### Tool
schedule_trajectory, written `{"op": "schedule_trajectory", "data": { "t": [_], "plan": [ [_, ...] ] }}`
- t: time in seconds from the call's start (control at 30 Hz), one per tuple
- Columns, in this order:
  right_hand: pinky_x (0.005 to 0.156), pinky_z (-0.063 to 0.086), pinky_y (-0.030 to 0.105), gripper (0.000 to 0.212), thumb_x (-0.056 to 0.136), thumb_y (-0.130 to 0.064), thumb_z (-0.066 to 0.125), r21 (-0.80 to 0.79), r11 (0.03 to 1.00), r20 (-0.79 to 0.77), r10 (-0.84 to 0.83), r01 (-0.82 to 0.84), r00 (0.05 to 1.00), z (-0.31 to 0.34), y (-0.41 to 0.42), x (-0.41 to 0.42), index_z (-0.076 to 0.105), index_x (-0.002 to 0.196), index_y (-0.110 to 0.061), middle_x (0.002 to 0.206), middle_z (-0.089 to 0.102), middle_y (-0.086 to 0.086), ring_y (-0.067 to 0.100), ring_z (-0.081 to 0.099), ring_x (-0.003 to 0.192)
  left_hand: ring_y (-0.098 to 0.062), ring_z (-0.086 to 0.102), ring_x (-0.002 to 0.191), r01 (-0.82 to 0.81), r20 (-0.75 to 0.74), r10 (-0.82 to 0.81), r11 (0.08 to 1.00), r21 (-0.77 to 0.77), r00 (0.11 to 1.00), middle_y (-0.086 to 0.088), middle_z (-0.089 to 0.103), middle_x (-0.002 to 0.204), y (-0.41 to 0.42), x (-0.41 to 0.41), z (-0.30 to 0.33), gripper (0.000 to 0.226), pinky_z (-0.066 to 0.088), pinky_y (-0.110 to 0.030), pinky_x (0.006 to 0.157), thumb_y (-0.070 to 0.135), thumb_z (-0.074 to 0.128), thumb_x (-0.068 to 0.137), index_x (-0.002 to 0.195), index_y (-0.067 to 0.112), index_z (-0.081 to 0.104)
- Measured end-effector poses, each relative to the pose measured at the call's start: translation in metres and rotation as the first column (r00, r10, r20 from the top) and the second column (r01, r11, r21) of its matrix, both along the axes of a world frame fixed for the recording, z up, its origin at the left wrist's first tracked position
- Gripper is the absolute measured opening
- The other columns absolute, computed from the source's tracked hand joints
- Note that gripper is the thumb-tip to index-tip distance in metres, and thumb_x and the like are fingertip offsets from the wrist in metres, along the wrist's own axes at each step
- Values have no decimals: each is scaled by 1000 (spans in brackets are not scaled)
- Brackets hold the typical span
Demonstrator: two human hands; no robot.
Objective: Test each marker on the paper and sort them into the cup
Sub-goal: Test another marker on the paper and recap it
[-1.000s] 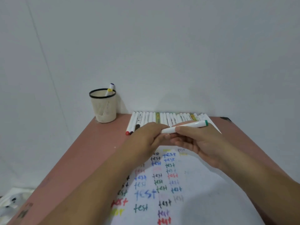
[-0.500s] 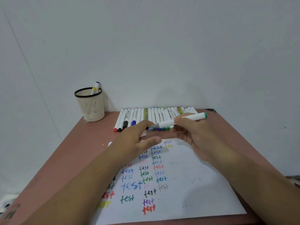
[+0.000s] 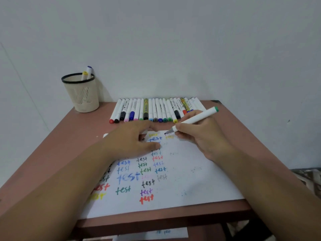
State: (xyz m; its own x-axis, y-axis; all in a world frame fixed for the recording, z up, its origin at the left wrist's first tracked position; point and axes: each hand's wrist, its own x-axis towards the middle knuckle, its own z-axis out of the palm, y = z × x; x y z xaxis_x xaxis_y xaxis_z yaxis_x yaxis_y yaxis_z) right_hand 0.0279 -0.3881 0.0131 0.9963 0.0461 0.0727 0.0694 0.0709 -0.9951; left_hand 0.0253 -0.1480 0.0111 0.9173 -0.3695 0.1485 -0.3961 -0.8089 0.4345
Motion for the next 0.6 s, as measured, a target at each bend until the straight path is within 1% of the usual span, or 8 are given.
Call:
{"op": "schedule_trajectory", "data": {
  "t": [0.03,0.07,0.13,0.23,0.3,0.4,0.5,0.6],
  "plan": [
    [68,60,34,16,86,6,77,-12,1000,2,3,-3,1000,-1,0,-1,66,94,-1,83,74,22,27,72,72,1,52,113,-5,-5,5,1000,15,1000,26,56,124,1,1,-1,52,47,-30,94,71,63,80,126,53,49],
    [67,61,36,13,88,6,75,-34,999,9,3,-3,1000,-1,1,-1,65,93,-2,82,75,21,28,71,69,-1,53,114,-11,-14,11,1000,23,1000,24,57,125,1,2,-3,52,48,-33,95,72,62,79,125,53,49],
    [67,60,40,10,90,5,74,-86,996,28,-1,4,1000,-2,1,-1,65,90,-1,81,75,23,30,68,66,-3,54,112,-21,-23,21,1000,15,1000,23,59,122,2,4,-5,51,49,-37,96,74,63,77,122,55,50],
    [63,58,38,12,91,4,73,-112,994,40,2,3,999,-3,0,-1,63,87,-2,79,73,25,30,67,61,-3,56,110,-27,-34,27,1000,-14,999,22,61,119,2,5,-7,51,51,-40,95,75,64,74,119,56,51],
    [61,58,37,14,90,4,73,-121,993,44,7,-1,999,-4,1,-1,62,86,-2,78,71,27,29,67,60,-2,56,107,-35,-41,34,999,-20,999,21,61,117,2,5,-6,51,51,-40,93,75,65,73,118,56,51],
    [60,56,36,17,88,4,76,-167,986,43,9,-2,999,-6,2,0,62,83,-4,71,70,21,27,66,58,2,55,103,-44,-48,43,999,-21,998,22,60,116,1,3,-5,49,51,-35,90,70,68,75,118,54,52],
    [58,53,35,22,87,3,76,-188,982,43,15,-7,999,-6,1,0,61,77,-8,67,68,19,28,65,55,1,55,103,-48,-54,47,999,-22,997,22,61,116,0,1,-4,49,50,-35,90,70,69,75,119,54,52],
    [58,53,35,21,88,1,77,-173,985,54,12,-2,998,-6,1,0,62,76,-8,69,68,22,28,65,54,2,56,97,-52,-58,51,998,-21,997,20,62,112,0,-1,-2,48,51,-33,86,67,70,76,119,53,53]
  ]
}}
